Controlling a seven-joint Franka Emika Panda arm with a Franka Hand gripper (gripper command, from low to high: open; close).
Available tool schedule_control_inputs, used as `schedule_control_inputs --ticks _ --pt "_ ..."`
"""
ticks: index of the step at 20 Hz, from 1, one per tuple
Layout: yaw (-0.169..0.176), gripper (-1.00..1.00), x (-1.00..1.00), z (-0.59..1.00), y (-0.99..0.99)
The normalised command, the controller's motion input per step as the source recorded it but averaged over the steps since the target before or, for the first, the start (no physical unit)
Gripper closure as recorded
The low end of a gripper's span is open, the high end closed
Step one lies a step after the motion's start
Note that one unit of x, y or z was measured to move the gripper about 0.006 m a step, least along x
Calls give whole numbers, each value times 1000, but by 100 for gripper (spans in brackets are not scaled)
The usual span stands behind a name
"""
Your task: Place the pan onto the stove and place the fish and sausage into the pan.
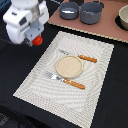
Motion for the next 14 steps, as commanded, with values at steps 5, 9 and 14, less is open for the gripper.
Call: schedule_control_inputs --ticks 5,9,14 --pt "0 100 262 565 810" --pt "-1 100 456 366 834" --pt "-4 100 579 303 883"
